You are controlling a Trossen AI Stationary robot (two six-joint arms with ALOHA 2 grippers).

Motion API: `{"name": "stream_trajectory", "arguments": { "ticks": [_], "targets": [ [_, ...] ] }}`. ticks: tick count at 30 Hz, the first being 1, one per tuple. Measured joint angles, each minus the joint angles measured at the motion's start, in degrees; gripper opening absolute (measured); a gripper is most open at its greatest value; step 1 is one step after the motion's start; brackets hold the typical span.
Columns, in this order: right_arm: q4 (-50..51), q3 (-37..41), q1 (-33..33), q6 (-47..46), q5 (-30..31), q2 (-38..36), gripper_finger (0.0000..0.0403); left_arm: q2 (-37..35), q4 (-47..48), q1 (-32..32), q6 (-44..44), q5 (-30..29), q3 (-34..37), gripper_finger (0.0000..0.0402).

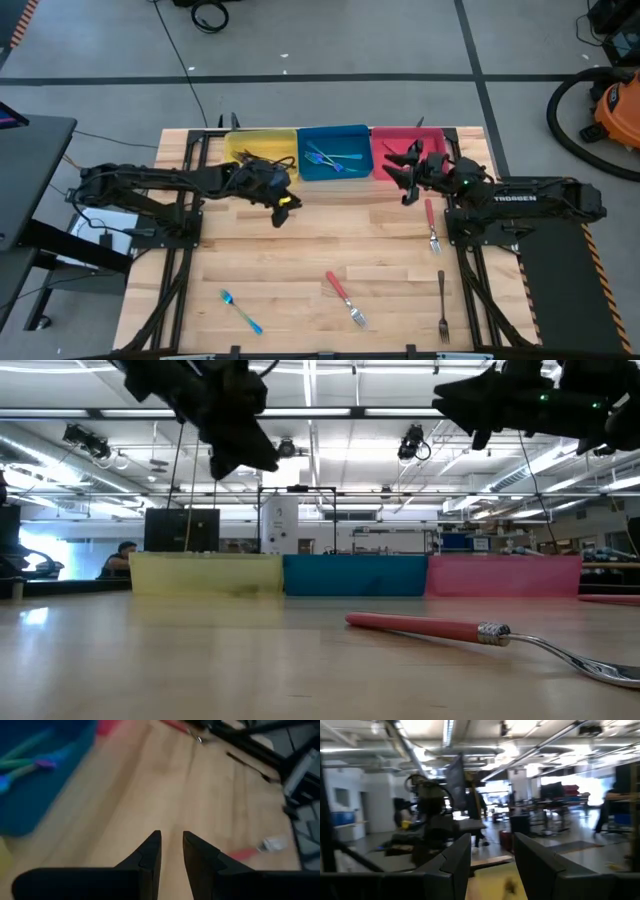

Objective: Sort silverware by color (type)
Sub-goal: Put the blue fork into the blue bin

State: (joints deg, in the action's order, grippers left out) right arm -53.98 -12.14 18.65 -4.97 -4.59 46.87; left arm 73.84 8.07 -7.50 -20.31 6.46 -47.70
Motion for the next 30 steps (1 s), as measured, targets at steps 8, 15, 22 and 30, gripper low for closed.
{"name": "stream_trajectory", "arguments": {
  "ticks": [8, 15, 22, 30],
  "targets": [
    [0.5, 0.0, -9.6, 0.0, -0.1, 0.0, 0.0156, -7.4, 17.8, 6.6, -8.7, 0.5, -0.7, 0.008],
    [0.2, 0.0, -15.3, -3.0, 0.4, 0.0, 0.0156, -12.5, 35.0, 15.3, -22.5, -8.6, -0.6, 0.008],
    [-0.3, 0.0, -18.0, -3.0, 0.8, 0.0, 0.0156, -14.6, 40.6, 25.8, -33.8, -17.5, -0.6, 0.008],
    [-0.2, 0.0, -21.3, -7.9, 4.5, 0.0, 0.0156, -14.5, 46.1, 38.6, -48.7, -22.2, -0.6, 0.008]
  ]
}}
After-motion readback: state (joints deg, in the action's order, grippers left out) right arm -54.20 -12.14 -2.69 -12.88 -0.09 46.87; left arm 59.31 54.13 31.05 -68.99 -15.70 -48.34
